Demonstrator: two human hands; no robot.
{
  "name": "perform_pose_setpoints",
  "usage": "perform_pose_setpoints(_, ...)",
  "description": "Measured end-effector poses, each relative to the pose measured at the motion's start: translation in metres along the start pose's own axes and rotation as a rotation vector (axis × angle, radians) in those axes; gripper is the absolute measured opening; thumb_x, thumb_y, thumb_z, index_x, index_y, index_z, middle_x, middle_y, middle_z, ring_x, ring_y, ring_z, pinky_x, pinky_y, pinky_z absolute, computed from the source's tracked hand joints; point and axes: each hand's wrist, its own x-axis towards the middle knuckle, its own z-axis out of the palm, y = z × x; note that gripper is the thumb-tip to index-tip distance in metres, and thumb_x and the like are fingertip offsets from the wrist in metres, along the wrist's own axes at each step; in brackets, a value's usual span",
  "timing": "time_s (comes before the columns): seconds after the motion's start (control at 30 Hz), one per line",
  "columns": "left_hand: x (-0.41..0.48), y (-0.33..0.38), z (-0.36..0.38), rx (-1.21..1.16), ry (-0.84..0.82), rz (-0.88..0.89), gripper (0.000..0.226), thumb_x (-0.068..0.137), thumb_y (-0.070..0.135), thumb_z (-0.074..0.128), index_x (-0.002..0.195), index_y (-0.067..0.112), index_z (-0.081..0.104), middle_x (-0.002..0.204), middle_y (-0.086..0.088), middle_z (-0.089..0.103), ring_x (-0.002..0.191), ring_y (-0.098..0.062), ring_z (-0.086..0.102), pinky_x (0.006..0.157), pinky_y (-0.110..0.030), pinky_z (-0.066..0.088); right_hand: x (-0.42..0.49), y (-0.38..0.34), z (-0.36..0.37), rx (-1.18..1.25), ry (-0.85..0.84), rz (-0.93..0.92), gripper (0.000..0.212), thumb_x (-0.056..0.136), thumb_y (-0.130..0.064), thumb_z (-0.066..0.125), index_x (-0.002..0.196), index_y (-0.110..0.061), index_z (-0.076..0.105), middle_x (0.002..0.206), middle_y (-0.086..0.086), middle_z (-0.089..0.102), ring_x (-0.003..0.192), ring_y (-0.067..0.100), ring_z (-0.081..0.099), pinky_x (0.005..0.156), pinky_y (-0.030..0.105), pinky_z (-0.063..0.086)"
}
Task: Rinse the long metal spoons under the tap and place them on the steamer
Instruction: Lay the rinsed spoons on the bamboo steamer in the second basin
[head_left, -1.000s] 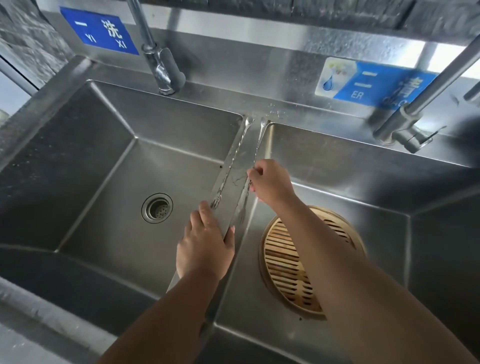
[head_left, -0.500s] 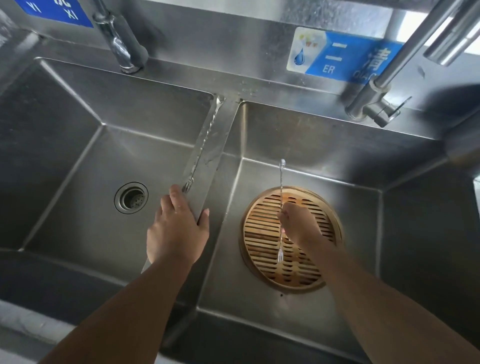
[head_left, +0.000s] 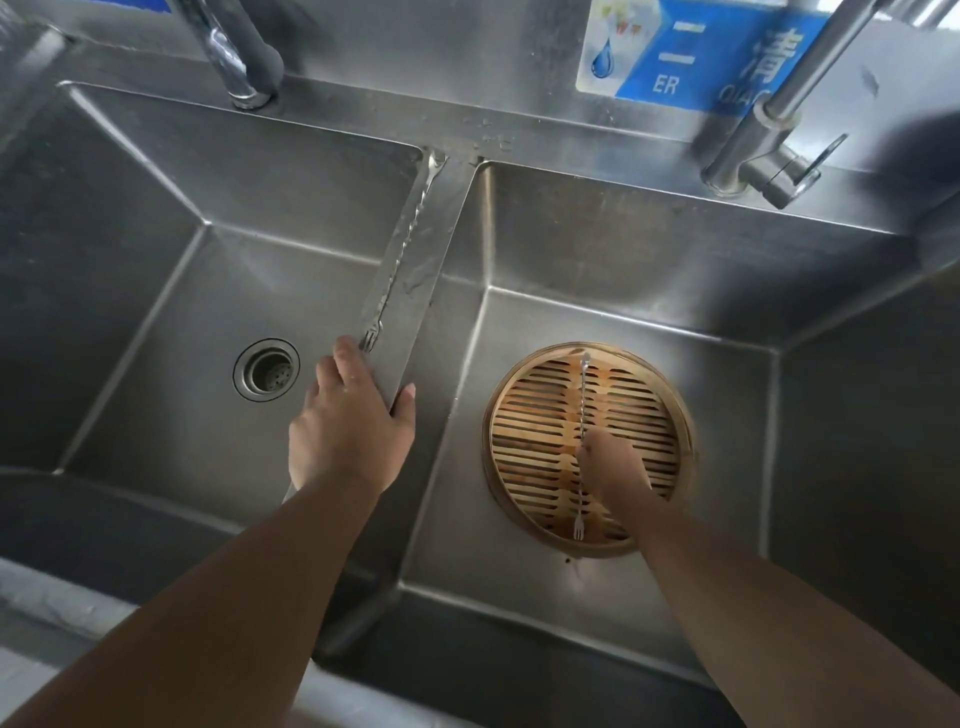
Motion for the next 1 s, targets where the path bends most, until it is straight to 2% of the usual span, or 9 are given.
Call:
perform_pose_setpoints(0.07, 0.0, 0.0, 0.001, 0.0, 0.002, 0.011, 0.077, 0.087, 0.052, 0.057, 0.143, 0.009, 0.025, 0.13, -0.014, 0.051, 0.107, -0.04, 0.059, 0.076, -0.049, 0.051, 0.004, 0.004, -0.001, 0.051, 0.007, 0.035, 0.027, 0.1, -0.016, 0.048, 0.075, -0.02, 0.056, 0.07, 0.0, 0.061, 0.06, 0.013, 0.056, 0.05, 0.023, 0.039)
perform_pose_setpoints(0.13, 0.0, 0.0, 0.001, 0.003, 0.007, 0.014, 0.077, 0.087, 0.052, 0.057, 0.142, 0.009, 0.026, 0.129, -0.014, 0.052, 0.108, -0.04, 0.059, 0.077, -0.05, 0.051, 0.008, 0.01, -0.002, 0.059, -0.016, 0.046, 0.025, 0.1, -0.018, 0.047, 0.077, -0.02, 0.057, 0.072, 0.0, 0.063, 0.061, 0.013, 0.057, 0.05, 0.023, 0.038)
perform_pose_setpoints(0.3, 0.0, 0.001, -0.001, 0.017, 0.018, 0.008, 0.074, 0.086, 0.053, 0.058, 0.139, 0.01, 0.028, 0.123, -0.013, 0.054, 0.103, -0.04, 0.061, 0.073, -0.048, 0.051, 0.015, 0.03, -0.004, 0.049, -0.052, 0.059, 0.026, 0.099, -0.016, 0.047, 0.077, -0.019, 0.06, 0.074, 0.002, 0.066, 0.069, 0.019, 0.064, 0.058, 0.029, 0.047)
perform_pose_setpoints(0.5, 0.001, 0.0, 0.002, 0.043, 0.034, 0.013, 0.07, 0.085, 0.055, 0.057, 0.135, 0.012, 0.031, 0.121, -0.011, 0.055, 0.099, -0.039, 0.062, 0.067, -0.043, 0.045, 0.024, 0.039, -0.004, 0.01, -0.061, 0.041, 0.031, 0.1, -0.016, 0.045, 0.075, -0.018, 0.063, 0.074, 0.003, 0.067, 0.069, 0.02, 0.064, 0.057, 0.031, 0.048)
perform_pose_setpoints(0.57, 0.001, -0.001, 0.003, 0.04, 0.034, 0.011, 0.07, 0.085, 0.055, 0.057, 0.134, 0.013, 0.032, 0.121, -0.011, 0.055, 0.1, -0.04, 0.062, 0.068, -0.044, 0.046, 0.023, 0.04, -0.003, 0.017, -0.074, 0.043, 0.032, 0.101, -0.017, 0.044, 0.074, -0.018, 0.062, 0.073, 0.003, 0.067, 0.068, 0.02, 0.064, 0.055, 0.03, 0.049)
perform_pose_setpoints(0.7, 0.001, -0.001, 0.004, 0.038, 0.04, 0.017, 0.072, 0.085, 0.055, 0.057, 0.136, 0.014, 0.029, 0.125, -0.012, 0.055, 0.102, -0.04, 0.061, 0.073, -0.048, 0.05, 0.023, 0.042, -0.001, 0.048, -0.07, 0.088, 0.029, 0.1, -0.019, 0.047, 0.08, -0.011, 0.066, 0.076, 0.006, 0.07, 0.07, 0.024, 0.068, 0.061, 0.035, 0.057)
perform_pose_setpoints(0.83, 0.0, 0.0, 0.003, 0.044, 0.039, 0.011, 0.073, 0.086, 0.055, 0.058, 0.138, 0.013, 0.027, 0.13, -0.014, 0.053, 0.105, -0.042, 0.061, 0.076, -0.051, 0.051, 0.023, 0.046, 0.001, 0.103, -0.058, 0.096, 0.029, 0.099, -0.021, 0.055, 0.073, -0.012, 0.065, 0.072, 0.005, 0.069, 0.065, 0.02, 0.066, 0.053, 0.029, 0.05)
perform_pose_setpoints(1.0, 0.0, 0.001, 0.001, 0.041, 0.042, 0.009, 0.072, 0.086, 0.053, 0.059, 0.137, 0.012, 0.029, 0.13, -0.015, 0.053, 0.104, -0.044, 0.06, 0.078, -0.052, 0.05, 0.019, 0.046, 0.001, 0.036, -0.042, 0.04, 0.029, 0.098, -0.018, 0.05, 0.071, -0.019, 0.06, 0.071, 0.001, 0.065, 0.065, 0.014, 0.061, 0.049, 0.023, 0.038)
